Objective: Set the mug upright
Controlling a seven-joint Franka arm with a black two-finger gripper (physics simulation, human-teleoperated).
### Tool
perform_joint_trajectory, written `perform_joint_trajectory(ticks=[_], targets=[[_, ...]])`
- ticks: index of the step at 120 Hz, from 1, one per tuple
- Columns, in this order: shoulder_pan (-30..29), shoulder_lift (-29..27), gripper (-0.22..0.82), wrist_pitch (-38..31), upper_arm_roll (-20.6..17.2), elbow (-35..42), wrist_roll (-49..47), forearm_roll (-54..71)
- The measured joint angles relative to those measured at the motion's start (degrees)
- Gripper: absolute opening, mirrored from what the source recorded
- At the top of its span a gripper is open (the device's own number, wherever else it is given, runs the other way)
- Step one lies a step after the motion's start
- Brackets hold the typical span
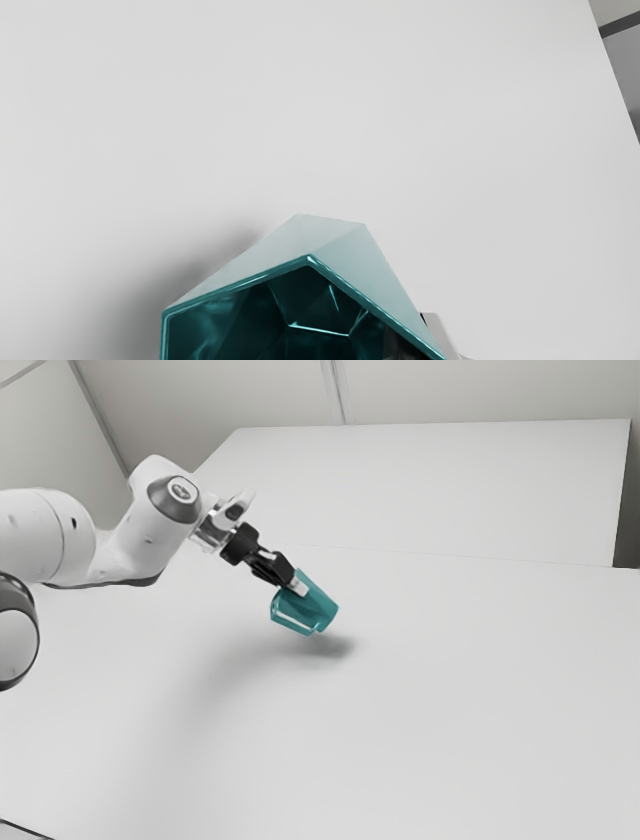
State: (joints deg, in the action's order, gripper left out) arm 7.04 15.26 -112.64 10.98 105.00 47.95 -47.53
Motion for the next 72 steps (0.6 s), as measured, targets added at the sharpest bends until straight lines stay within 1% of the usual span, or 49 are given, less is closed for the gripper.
perform_joint_trajectory(ticks=[43, 72], targets=[[0.03, -0.71, -0.18, 3.92, -0.14, -2.96, -11.82, 23.74], [0.06, -1.15, -0.18, 4.92, -2.0, -3.26, -20.05, 35.25]])
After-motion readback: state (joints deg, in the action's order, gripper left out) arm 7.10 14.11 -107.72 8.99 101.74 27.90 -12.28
